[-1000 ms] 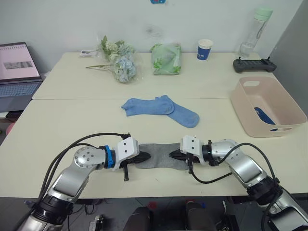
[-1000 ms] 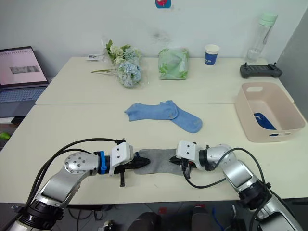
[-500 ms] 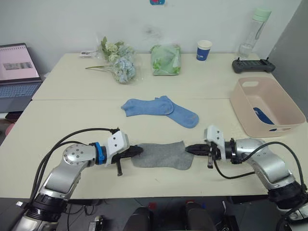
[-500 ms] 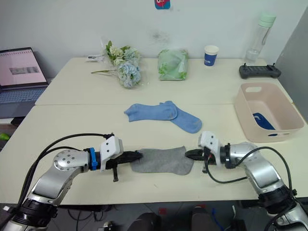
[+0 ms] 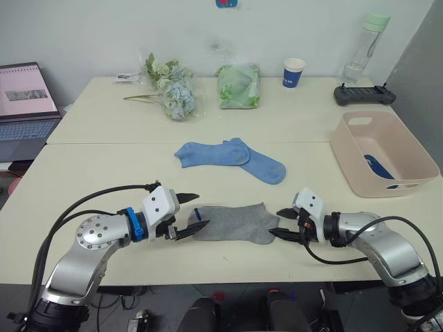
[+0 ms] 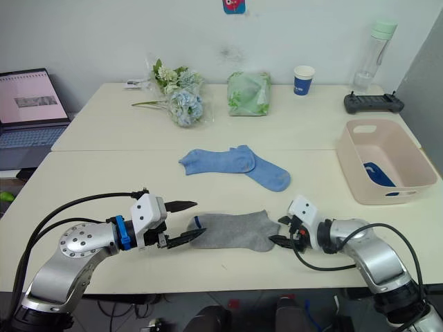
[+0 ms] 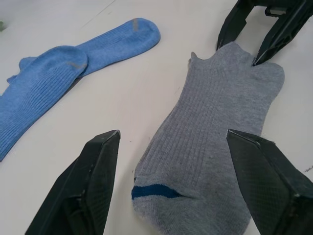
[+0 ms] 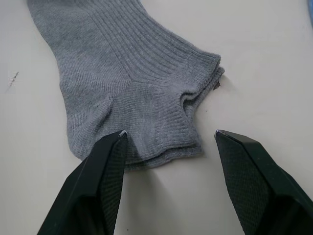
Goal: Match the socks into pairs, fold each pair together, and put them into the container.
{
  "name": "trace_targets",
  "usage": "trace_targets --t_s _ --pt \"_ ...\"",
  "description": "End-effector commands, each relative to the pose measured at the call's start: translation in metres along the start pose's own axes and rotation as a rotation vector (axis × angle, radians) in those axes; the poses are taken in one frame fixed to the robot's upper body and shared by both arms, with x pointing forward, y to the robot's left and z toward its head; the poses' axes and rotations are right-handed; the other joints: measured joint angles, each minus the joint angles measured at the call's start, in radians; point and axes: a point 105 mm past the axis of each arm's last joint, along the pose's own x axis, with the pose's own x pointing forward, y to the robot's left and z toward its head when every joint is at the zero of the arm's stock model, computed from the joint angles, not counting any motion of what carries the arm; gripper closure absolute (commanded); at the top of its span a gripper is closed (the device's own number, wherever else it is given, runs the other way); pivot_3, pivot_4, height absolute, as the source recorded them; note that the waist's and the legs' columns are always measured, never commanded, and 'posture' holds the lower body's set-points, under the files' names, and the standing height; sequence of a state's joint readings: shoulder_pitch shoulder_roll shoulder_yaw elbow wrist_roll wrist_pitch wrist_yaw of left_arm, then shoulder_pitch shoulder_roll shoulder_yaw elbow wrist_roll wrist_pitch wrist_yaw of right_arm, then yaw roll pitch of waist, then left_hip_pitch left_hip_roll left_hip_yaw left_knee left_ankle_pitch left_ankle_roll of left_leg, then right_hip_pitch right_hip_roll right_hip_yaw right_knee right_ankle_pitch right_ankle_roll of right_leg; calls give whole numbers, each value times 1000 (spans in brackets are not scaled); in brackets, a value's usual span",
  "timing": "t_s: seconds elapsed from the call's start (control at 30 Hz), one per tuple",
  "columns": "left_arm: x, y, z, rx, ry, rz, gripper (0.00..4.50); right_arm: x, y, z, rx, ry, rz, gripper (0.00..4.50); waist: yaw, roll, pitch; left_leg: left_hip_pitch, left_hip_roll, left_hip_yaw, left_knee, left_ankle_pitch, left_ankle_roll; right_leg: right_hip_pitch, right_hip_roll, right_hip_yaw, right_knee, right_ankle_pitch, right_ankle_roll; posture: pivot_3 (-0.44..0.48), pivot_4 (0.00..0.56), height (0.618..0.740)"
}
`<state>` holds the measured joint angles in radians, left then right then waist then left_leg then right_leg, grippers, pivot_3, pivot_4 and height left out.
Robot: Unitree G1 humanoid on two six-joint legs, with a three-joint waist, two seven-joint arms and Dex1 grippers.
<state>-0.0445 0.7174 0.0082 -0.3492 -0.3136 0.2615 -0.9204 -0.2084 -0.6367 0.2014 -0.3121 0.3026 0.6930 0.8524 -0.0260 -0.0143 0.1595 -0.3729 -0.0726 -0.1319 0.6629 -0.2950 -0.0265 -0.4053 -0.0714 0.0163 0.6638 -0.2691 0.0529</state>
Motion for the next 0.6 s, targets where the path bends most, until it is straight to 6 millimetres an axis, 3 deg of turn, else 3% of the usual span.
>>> trace_targets --t_s 0.03,0.23,0.43,0.6 --pt "1 0 16 35 -47 0 1002 1 12 8 31 -30 68 2336 0 0 0 0 0 0 0 0 0 0 0 0 0 0 0 0 150 740" --pt "3 -1 21 48 -58 -11 1002 -12 -7 12 124 -52 50 4466 0 0 0 0 0 0 0 0 0 0 0 0 0 0 0 0 150 740" --pt "29 -13 31 8 -115 -89 1002 -28 -24 12 161 -29 97 4466 1 0 0 0 -1 0 0 -1 1 1 0 0 -1 0 0 0 150 740" --pt "62 -20 30 -33 -138 -170 2249 -32 -41 10 155 -10 101 4500 2 0 0 -1 -1 0 1 -1 2 0 0 -1 0 0 0 0 150 740"
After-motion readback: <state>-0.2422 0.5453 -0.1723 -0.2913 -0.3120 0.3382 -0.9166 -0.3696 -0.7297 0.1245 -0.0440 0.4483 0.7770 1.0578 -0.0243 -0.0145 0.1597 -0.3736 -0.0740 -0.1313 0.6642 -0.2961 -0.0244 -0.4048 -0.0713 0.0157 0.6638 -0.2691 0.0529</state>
